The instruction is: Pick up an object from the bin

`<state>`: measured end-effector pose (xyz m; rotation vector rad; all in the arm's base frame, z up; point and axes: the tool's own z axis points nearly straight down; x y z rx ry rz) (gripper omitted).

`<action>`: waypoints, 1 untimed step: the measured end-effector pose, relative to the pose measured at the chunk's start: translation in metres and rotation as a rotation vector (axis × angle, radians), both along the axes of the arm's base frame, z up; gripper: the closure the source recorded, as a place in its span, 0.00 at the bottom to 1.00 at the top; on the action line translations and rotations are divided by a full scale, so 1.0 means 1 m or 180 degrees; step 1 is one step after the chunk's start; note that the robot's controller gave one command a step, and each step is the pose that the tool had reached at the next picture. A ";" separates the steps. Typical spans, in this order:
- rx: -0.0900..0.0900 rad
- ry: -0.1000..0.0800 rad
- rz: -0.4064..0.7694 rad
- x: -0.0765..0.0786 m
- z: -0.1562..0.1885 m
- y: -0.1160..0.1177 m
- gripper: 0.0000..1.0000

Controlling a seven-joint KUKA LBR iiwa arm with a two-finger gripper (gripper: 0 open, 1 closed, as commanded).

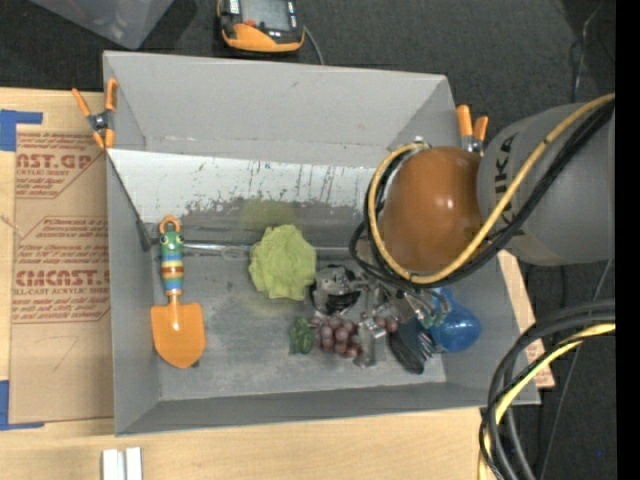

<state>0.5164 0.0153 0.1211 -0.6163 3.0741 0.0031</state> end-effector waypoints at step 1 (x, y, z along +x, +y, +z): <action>0.0014 -0.0018 -0.1425 0.030 -0.012 0.005 1.00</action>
Offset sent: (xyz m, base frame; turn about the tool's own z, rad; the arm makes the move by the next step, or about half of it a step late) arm 0.0000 0.0000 0.0000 0.0000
